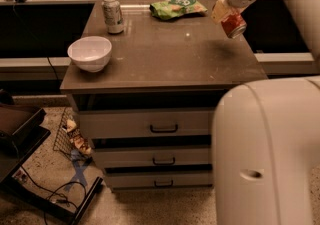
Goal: Place coke can upright
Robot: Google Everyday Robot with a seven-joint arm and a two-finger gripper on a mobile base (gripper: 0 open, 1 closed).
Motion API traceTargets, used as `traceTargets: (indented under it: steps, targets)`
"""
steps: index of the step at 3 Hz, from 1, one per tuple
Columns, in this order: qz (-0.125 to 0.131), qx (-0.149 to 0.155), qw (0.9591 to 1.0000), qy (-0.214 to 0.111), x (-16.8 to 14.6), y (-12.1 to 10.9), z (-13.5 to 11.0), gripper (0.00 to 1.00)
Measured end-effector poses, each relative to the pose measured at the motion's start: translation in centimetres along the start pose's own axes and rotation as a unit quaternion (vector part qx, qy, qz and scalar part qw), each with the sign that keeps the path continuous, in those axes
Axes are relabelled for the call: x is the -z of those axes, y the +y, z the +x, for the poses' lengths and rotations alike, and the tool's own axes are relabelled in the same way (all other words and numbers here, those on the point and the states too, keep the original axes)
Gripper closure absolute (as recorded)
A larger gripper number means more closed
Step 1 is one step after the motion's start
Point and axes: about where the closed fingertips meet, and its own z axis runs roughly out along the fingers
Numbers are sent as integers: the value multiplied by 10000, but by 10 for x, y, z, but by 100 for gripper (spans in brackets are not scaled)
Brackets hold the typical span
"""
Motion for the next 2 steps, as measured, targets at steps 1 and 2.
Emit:
traceTargets:
  steps: [1,2]
  targets:
    - [-461,117,9926,-1120,23,-16,5,100]
    - [-897,73,9579,-2725,44,-42,2,100]
